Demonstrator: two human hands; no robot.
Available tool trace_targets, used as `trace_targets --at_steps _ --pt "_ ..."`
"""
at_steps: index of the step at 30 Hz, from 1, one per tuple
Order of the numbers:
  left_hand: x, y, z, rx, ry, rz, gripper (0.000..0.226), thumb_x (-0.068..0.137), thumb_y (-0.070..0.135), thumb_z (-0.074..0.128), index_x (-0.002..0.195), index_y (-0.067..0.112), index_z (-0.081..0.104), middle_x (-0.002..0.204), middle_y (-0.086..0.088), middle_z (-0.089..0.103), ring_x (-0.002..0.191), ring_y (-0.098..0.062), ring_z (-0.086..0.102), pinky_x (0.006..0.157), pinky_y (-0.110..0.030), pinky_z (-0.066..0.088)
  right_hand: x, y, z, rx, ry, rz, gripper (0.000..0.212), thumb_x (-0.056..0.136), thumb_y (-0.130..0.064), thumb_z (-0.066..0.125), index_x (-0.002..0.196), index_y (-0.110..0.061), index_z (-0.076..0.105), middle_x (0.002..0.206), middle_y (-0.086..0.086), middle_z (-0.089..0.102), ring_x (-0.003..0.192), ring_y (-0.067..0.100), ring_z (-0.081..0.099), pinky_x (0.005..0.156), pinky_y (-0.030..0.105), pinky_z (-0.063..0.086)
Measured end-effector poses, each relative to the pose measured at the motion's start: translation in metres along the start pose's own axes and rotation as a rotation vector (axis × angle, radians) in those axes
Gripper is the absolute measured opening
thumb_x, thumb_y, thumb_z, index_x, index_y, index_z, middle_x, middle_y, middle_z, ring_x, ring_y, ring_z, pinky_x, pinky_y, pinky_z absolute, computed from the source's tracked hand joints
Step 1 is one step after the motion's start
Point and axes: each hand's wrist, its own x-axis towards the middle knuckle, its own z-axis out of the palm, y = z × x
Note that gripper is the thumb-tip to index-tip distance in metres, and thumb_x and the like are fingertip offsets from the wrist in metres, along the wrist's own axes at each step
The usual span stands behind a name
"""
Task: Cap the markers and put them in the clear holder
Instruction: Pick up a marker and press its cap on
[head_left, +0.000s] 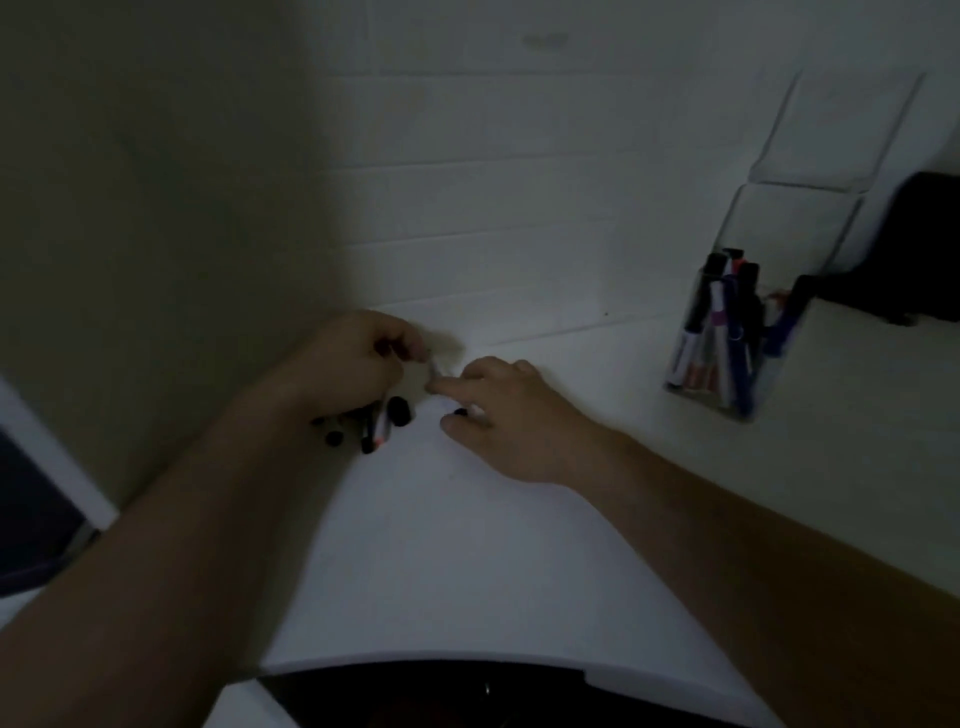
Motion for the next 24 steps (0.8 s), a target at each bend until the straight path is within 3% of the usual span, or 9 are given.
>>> trace_targets --at_steps 2,5,8,10,12,14,17,20,24 --pt "-0.002 0.004 -0.001 -0.041 -0.087 -0.022 0.038 0.078 0.000 0.056 0.086 0.033 0.071 0.097 0.005 0.073 0.074 -0.008 0.070 0.068 -0.032 0.059 0.012 -0.004 0.002 -0.150 -0.083 0.025 0.045 0.098 -0.061 0.030 0.132 -0.043 0.055 0.127 -0.001 0.052 0.115 0.029 0.045 0.099 0.044 0.043" --pt "-0.008 0.005 -0.003 -0.029 -0.260 -0.044 0.035 0.069 0.011 0.058 0.092 0.034 0.069 0.087 -0.005 0.075 0.072 -0.027 0.073 0.062 -0.050 0.061 0.019 -0.005 -0.005 -0.304 0.032 0.097 0.045 0.099 -0.053 0.033 0.117 -0.025 0.064 0.110 0.008 0.057 0.105 0.034 0.056 0.087 0.044 0.050" --pt "-0.009 0.004 -0.006 0.008 -0.322 -0.017 0.044 0.053 0.025 0.060 0.094 0.038 0.069 0.097 -0.014 0.070 0.068 -0.028 0.073 0.060 -0.058 0.059 0.005 0.014 -0.017 -0.330 0.057 0.267 0.042 0.100 -0.050 0.038 0.126 -0.021 0.053 0.115 0.009 0.062 0.104 0.033 0.062 0.082 0.040 0.052" --pt "-0.009 0.004 -0.004 -0.002 -0.340 -0.010 0.044 0.051 0.020 0.062 0.092 0.035 0.070 0.101 -0.019 0.068 0.063 -0.030 0.073 0.056 -0.059 0.058 -0.012 0.027 -0.020 -0.328 0.100 0.246 0.033 0.102 -0.047 0.036 0.118 -0.020 0.048 0.105 0.008 0.065 0.088 0.031 0.063 0.071 0.037 0.052" --pt "-0.007 0.005 -0.004 0.041 -0.331 -0.003 0.043 0.051 0.016 0.064 0.089 0.034 0.071 0.100 -0.018 0.068 0.060 -0.027 0.072 0.052 -0.054 0.058 -0.028 0.033 -0.021 -0.250 0.221 0.213 0.019 0.103 -0.040 0.041 0.099 -0.021 0.041 0.084 0.003 0.061 0.067 0.026 0.055 0.056 0.034 0.041" --pt "-0.006 0.005 -0.003 0.113 -0.327 0.008 0.041 0.052 0.018 0.064 0.088 0.036 0.071 0.095 -0.015 0.070 0.058 -0.022 0.071 0.053 -0.048 0.060 -0.035 0.035 -0.023 -0.112 0.314 0.248 0.022 0.102 -0.037 0.046 0.091 -0.021 0.037 0.070 -0.002 0.053 0.057 0.022 0.049 0.049 0.033 0.031" --pt "-0.002 0.007 0.003 0.168 -0.319 0.014 0.021 0.072 0.020 0.069 0.087 0.034 0.071 0.078 -0.010 0.073 0.050 -0.018 0.070 0.055 -0.039 0.061 -0.036 0.037 -0.026 -0.009 0.344 0.268 0.023 0.101 -0.039 0.048 0.090 -0.022 0.037 0.068 -0.003 0.053 0.054 0.015 0.048 0.048 0.031 0.031" --pt "-0.001 0.016 0.011 0.221 -0.235 0.085 0.009 0.085 0.025 0.069 0.088 0.034 0.070 0.063 0.006 0.069 0.049 -0.007 0.063 0.051 -0.019 0.051 -0.034 0.037 -0.024 -0.006 0.314 0.256 0.022 0.101 -0.040 0.048 0.094 -0.023 0.036 0.071 -0.003 0.054 0.059 0.024 0.049 0.052 0.035 0.032" --pt "0.001 0.022 0.026 0.166 -0.042 0.204 0.014 0.088 0.030 0.070 0.099 0.037 0.068 0.086 0.020 0.064 0.075 0.003 0.060 0.067 -0.019 0.044 -0.034 0.039 -0.025 0.070 0.330 0.286 0.022 0.102 -0.038 0.047 0.119 -0.027 0.039 0.064 -0.009 0.047 0.061 0.023 0.050 0.055 0.034 0.032"
